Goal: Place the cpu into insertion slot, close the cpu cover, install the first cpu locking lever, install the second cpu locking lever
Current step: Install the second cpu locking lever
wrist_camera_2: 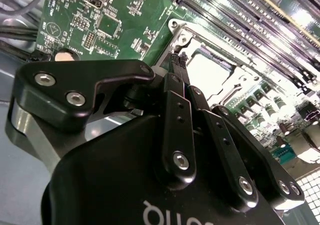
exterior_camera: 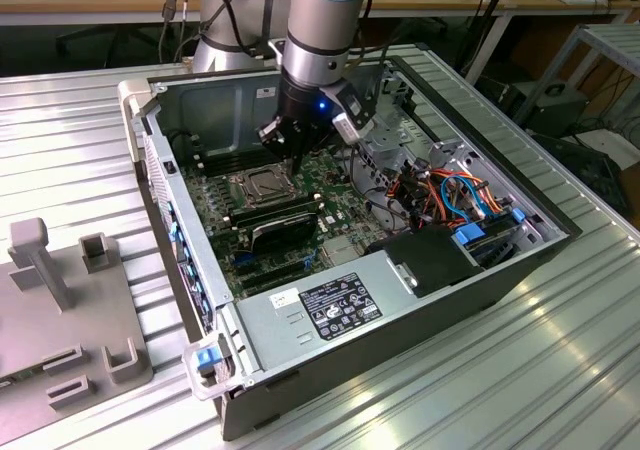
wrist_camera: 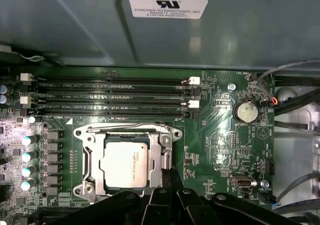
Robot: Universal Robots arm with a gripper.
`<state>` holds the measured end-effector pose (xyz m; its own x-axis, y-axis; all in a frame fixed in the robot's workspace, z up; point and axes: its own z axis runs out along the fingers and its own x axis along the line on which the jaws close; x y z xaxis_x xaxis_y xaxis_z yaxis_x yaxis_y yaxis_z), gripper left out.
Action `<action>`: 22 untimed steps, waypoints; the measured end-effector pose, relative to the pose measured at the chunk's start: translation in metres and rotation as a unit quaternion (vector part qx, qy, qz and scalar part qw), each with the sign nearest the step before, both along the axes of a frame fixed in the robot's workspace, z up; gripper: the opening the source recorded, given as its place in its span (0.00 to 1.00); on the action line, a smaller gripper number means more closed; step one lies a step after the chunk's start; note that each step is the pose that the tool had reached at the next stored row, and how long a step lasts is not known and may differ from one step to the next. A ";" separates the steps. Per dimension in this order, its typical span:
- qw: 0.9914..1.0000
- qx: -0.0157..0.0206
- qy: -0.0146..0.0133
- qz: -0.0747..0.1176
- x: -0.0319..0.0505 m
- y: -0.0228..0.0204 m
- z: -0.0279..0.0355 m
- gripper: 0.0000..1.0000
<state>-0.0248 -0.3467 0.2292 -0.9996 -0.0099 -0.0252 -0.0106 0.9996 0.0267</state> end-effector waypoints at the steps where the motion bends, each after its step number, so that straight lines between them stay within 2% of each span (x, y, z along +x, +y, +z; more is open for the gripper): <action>1: 1.000 0.000 0.000 0.000 0.0001 -0.0012 0.0000 0.11; 15: 1.000 0.000 0.000 0.000 0.0001 -0.0066 -0.0003 0.11; 22: 1.000 0.000 0.000 0.000 0.0001 -0.0078 -0.0003 0.11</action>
<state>-0.0247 -0.3545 0.2289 -0.9996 -0.0099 -0.0250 -0.0106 0.9996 0.0268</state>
